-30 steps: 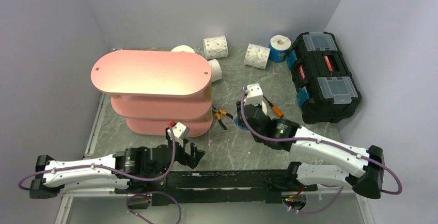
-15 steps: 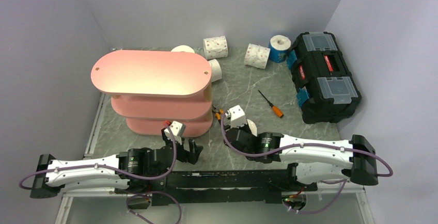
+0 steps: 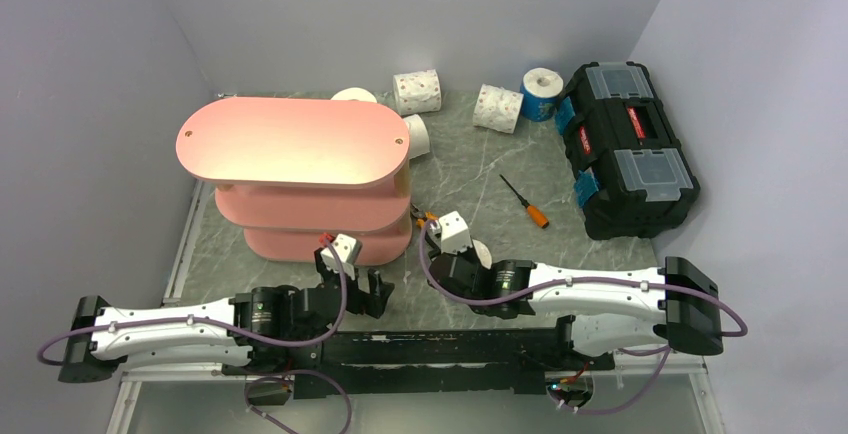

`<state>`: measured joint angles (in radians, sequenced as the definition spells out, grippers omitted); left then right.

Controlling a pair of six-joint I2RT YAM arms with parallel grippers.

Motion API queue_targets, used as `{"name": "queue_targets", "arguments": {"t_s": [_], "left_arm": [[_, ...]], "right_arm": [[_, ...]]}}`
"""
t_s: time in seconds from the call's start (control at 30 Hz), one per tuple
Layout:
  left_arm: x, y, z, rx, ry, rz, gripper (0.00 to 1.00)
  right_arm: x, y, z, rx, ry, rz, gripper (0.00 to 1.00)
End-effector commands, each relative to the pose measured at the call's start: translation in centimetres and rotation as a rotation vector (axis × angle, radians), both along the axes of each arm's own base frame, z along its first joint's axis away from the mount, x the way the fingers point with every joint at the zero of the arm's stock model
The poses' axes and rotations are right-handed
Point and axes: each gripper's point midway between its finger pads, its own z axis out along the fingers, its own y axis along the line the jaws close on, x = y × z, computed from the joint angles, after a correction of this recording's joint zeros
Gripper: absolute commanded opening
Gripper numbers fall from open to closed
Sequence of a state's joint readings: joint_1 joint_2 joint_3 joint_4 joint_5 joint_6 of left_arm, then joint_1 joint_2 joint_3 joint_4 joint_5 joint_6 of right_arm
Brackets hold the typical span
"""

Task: Place and organize the paper towels onto the shelf
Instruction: Place the paper towel at the center of the board.

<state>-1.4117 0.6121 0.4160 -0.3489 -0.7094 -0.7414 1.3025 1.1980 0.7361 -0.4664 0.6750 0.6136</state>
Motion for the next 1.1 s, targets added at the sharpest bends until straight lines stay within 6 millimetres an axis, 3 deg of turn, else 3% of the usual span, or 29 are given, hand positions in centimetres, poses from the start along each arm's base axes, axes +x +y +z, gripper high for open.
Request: {"name": "queue_targets", "arguments": {"t_s": [0.0,0.1,0.17,0.43,0.6,0.67,0.83,0.93,1.07], "left_arm": [[0.2,-0.4,1.4,-0.058,-0.001,0.023,0.99],[0.1,-0.4,1.2,-0.063,0.004,0.022,0.99],[0.1,-0.4,1.2,-0.064,0.006,0.021,0.99],[0.3,0.2,1.0,-0.061,0.010,0.057,0.99],[0.6,0.7,0.8,-0.085,0.013,0.092,0.99],[0.8,1.0,0.7,-0.108,0.014,0.114,0.99],[1.2,2.4,-0.3,-0.154,0.049,0.220,0.99],[1.5,3.7,-0.9,-0.176,0.084,0.313,0.99],[1.5,3.6,-0.8,-0.170,0.092,0.320,0.99]], "right_arm": [[0.2,0.9,0.6,0.067,-0.012,-0.027,0.44],[0.2,0.6,0.4,0.058,-0.008,-0.043,0.70],[0.3,0.4,0.7,0.063,-0.010,-0.065,0.79],[1.0,-0.8,6.4,0.217,-0.121,-0.115,0.91],[2.0,-4.1,10.7,0.409,-0.201,-0.308,0.96],[2.1,-5.0,11.4,0.456,-0.214,-0.333,1.00],[3.9,-9.0,10.3,0.483,-0.129,-0.543,1.00],[5.2,-9.8,9.4,0.478,-0.052,-0.595,1.00],[6.0,-9.7,9.1,0.463,-0.025,-0.596,1.00]]}}
